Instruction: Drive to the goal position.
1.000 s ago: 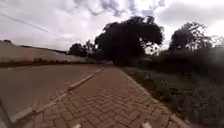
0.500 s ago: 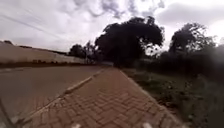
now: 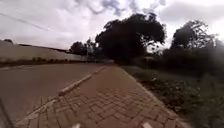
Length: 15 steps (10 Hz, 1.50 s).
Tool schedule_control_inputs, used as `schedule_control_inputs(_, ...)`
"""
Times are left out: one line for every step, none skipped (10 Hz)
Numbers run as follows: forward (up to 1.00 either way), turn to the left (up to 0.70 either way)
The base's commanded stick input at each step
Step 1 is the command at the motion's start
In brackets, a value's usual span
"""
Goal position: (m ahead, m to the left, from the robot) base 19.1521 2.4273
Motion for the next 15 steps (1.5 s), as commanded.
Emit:
schedule_control_inputs(0.5,0.0)
schedule_control_inputs(0.5,0.0)
schedule_control_inputs(0.5,0.0)
schedule_control_inputs(0.5,0.0)
schedule_control_inputs(0.5,0.0)
schedule_control_inputs(0.5,0.0)
schedule_control_inputs(0.5,0.0)
schedule_control_inputs(0.5,0.0)
schedule_control_inputs(0.5,0.0)
schedule_control_inputs(0.5,0.0)
schedule_control_inputs(0.5,0.0)
schedule_control_inputs(0.5,0.0)
schedule_control_inputs(0.5,-0.01)
schedule_control_inputs(0.5,-0.23)
schedule_control_inputs(0.5,-0.46)
